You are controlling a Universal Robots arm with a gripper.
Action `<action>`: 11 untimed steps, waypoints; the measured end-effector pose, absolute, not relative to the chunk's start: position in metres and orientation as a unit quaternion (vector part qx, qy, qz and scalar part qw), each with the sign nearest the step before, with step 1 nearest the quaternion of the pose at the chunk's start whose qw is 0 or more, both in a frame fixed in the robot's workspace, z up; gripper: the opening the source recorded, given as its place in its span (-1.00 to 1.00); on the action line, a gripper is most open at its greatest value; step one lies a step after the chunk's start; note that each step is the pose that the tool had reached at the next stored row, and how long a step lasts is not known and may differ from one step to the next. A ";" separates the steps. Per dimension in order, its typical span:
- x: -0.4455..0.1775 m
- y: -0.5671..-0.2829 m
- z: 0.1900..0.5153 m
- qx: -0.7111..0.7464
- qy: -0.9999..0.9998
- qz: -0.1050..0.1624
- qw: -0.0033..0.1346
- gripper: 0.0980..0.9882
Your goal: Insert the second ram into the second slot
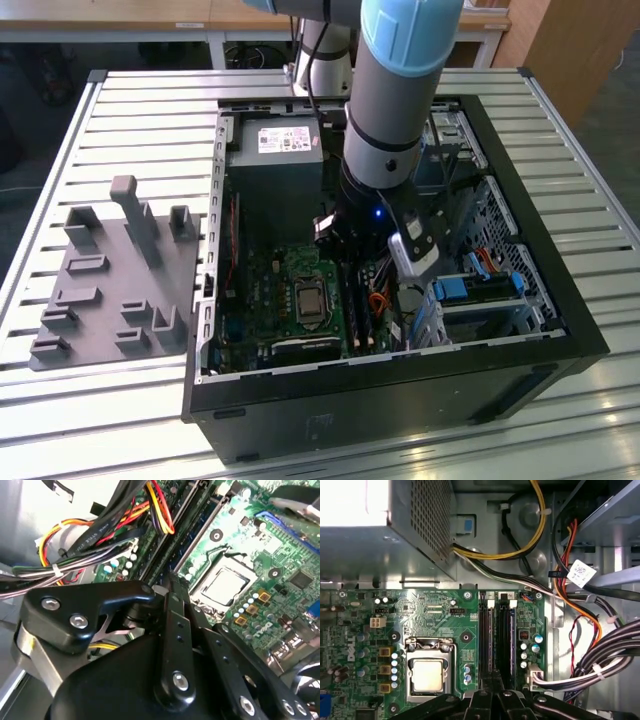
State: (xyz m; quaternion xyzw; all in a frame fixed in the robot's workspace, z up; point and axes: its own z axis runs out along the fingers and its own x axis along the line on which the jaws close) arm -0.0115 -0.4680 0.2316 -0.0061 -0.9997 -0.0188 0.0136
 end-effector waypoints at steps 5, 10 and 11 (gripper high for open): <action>-0.012 -0.468 0.236 -0.006 -1.000 -0.019 0.014 -0.98; -0.012 -0.468 0.241 -0.006 -1.000 -0.019 0.015 -0.98; -0.012 -0.468 0.242 -0.006 -1.000 -0.019 0.015 -0.98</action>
